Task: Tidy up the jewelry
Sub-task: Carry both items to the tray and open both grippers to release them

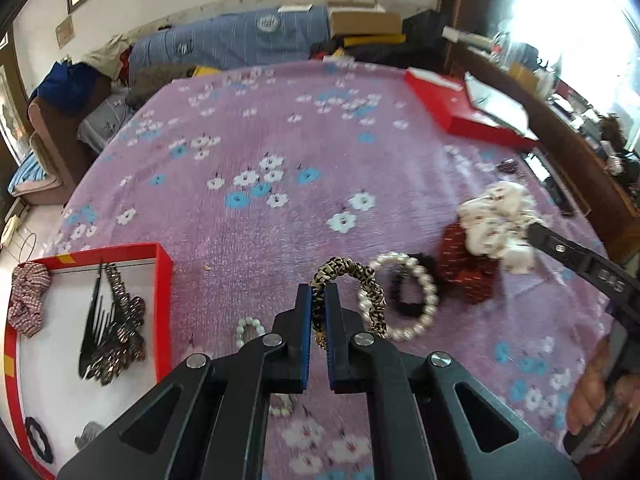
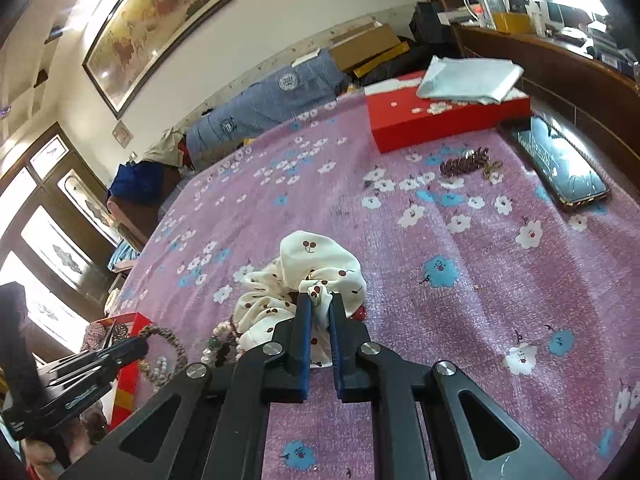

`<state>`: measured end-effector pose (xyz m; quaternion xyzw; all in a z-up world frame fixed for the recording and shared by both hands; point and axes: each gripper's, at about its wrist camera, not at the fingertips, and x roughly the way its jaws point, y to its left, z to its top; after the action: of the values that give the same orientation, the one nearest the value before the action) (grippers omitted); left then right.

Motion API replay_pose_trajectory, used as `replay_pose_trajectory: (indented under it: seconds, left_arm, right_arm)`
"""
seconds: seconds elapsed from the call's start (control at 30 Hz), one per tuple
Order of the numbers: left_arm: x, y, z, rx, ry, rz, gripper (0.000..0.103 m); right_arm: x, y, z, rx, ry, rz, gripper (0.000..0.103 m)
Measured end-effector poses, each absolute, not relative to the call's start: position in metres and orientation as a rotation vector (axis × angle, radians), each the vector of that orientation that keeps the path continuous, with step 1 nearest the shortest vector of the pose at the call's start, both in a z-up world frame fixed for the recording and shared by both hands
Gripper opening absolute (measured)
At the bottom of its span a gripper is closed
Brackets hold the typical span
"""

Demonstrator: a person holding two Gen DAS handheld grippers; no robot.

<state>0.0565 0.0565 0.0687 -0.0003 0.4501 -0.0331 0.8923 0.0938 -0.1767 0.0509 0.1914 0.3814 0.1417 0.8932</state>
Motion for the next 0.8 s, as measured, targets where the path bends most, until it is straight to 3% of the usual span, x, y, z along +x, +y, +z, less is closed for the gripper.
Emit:
replay_pose_trajectory:
  seconds: [0.43,0.8]
  left_arm:
    - [-0.021,0.085,0.119,-0.054,0.850,-0.118,0.006]
    - [-0.086,0.199,0.132,-0.149,0.795,0.044,0.006]
  right_arm:
    - [0.040,-0.158,0.098,0.342,0.713,0.345,0.008]
    - [-0.001,-0.100,0.126,0.228,0.705,0.432,0.008]
